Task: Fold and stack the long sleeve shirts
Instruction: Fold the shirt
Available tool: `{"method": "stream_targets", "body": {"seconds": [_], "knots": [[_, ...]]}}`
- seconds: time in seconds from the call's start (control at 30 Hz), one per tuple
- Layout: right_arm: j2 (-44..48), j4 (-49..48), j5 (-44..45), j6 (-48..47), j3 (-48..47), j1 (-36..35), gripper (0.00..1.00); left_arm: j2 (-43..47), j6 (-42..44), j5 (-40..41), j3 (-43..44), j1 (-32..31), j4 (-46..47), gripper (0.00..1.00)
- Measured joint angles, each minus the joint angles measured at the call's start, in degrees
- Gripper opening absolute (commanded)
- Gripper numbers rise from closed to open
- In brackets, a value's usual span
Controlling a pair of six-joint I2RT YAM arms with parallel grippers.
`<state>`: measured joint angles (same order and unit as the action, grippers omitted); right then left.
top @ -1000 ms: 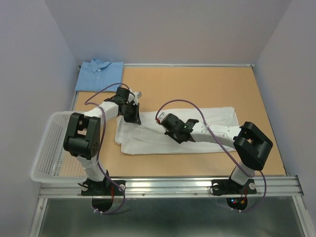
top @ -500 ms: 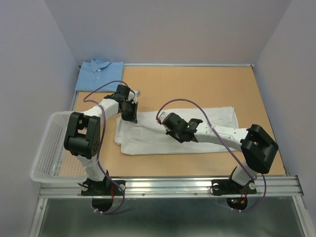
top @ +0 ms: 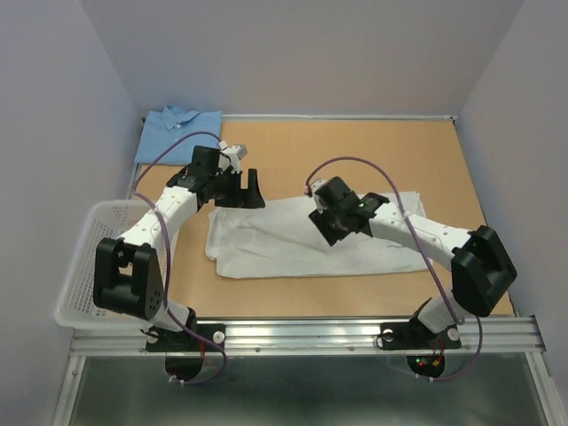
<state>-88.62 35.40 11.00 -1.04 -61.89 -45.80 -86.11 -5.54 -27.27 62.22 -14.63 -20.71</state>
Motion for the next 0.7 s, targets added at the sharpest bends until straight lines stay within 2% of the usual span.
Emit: {"method": "stream_targets", "body": {"seconds": [0.13,0.3,0.47,0.7], "knots": [[2.8,-1.3,-5.9,4.7,-2.2,10.4,0.52,3.2,-3.8,-3.1,-1.6,-0.4,4.3,0.99],[3.8,-6.0,-17.3,13.3,-2.2,22.4,0.5,1.6,-7.6,-5.6,-1.7,-1.7,8.8,0.99],[1.9,-17.2,-30.2,23.6,1.4,30.6,0.5,-6.0,-10.0,-8.8,-1.7,-6.8,14.4,0.99],[-4.9,-30.3,-40.0,31.1,11.0,40.8,0.48,-15.0,-8.5,-11.3,-5.3,-9.0,15.5,0.99]]}}
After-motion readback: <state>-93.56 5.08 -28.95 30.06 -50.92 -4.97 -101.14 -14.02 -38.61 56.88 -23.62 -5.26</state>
